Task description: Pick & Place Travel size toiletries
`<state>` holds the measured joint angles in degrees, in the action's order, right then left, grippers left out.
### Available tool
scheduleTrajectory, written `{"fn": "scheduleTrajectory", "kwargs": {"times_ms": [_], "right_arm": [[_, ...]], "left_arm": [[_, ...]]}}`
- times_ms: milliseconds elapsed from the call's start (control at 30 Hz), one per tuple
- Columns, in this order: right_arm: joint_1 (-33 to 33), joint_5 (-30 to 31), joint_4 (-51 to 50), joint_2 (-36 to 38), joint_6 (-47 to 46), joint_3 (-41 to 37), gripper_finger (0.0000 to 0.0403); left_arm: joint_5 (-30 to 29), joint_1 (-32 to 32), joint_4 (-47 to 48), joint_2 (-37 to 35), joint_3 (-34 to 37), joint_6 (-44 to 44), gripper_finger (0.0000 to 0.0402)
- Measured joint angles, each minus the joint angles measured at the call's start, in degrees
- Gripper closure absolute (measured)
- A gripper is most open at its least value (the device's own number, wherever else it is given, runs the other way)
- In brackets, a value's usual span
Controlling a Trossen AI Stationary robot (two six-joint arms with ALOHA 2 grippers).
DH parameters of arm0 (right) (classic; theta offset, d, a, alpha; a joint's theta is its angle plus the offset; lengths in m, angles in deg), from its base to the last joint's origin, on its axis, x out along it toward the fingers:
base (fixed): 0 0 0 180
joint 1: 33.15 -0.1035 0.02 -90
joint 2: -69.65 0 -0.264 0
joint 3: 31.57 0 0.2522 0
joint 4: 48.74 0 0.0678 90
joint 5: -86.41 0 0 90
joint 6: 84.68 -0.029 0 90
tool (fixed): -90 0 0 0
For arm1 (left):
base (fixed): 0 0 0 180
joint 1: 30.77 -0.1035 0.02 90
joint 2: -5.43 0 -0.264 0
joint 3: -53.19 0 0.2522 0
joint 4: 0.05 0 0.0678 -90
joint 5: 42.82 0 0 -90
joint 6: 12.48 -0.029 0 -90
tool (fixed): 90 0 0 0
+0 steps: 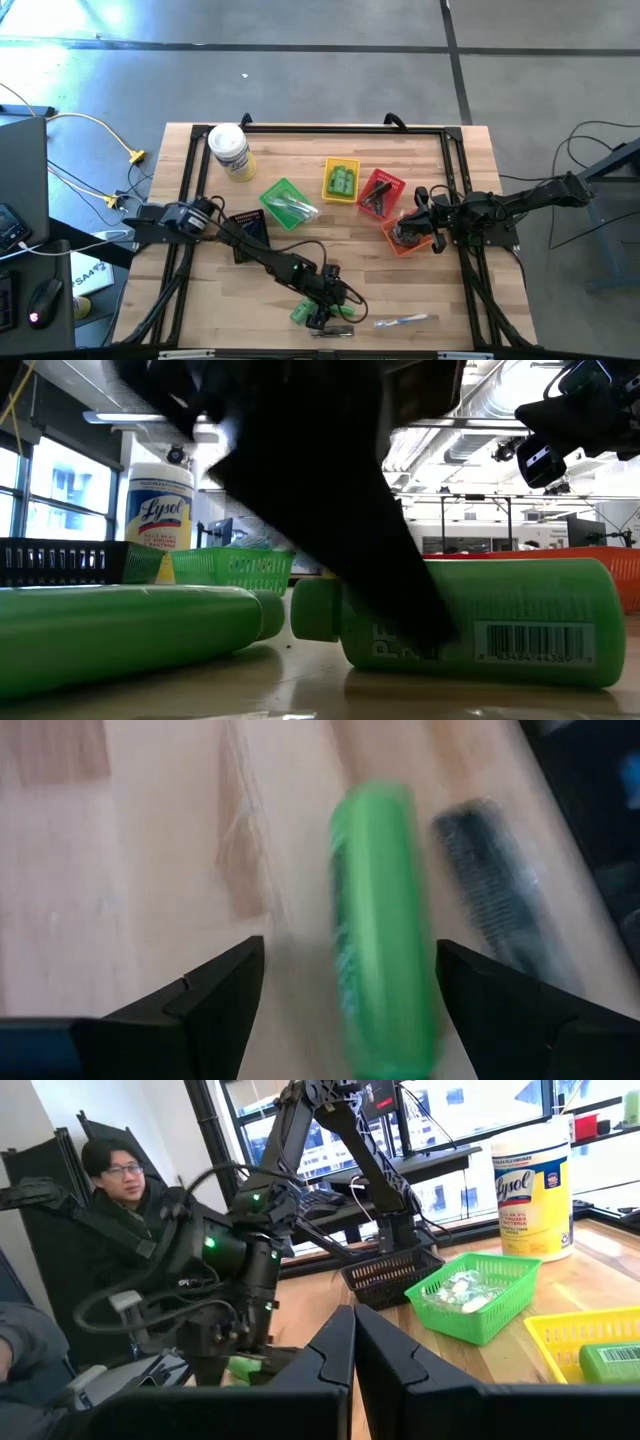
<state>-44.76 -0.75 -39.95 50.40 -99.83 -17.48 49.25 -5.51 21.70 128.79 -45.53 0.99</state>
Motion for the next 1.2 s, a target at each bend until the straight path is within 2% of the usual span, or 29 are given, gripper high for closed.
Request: {"fn": "scheduleTrajectory", "kwargs": {"times_ms": [367, 467, 700, 900, 1067, 1200], "right_arm": [[-0.02, 0.00, -0.01, 0.00, 0.00, 0.01, 0.0401], [0.00, 0.00, -0.01, 0.00, 0.00, -0.01, 0.0401], [-0.02, 0.00, -0.01, 0.00, 0.00, 0.01, 0.0401], [0.00, 0.00, -0.03, 0.00, 0.00, 0.01, 0.0401], [-0.02, -0.02, -0.05, 0.00, 0.00, 0.01, 0.0401], [0.00, -0.17, -0.03, 0.00, 0.00, 0.01, 0.0401]], "left_arm": [[-0.29, -0.03, -1.48, 1.32, 0.05, -0.58, 0.0125], [-0.20, -0.03, -1.31, 1.37, 0.05, -1.68, 0.0164], [0.51, -0.15, -1.12, 1.39, 0.06, -2.91, 0.0307], [0.80, -0.16, 1.70, -0.72, 0.23, -7.16, 0.0310], [-5.40, -0.19, 5.33, -7.26, 0.30, -13.10, 0.0312], [-7.48, -0.70, 6.47, -13.49, 1.25, -16.86, 0.0310]]}}
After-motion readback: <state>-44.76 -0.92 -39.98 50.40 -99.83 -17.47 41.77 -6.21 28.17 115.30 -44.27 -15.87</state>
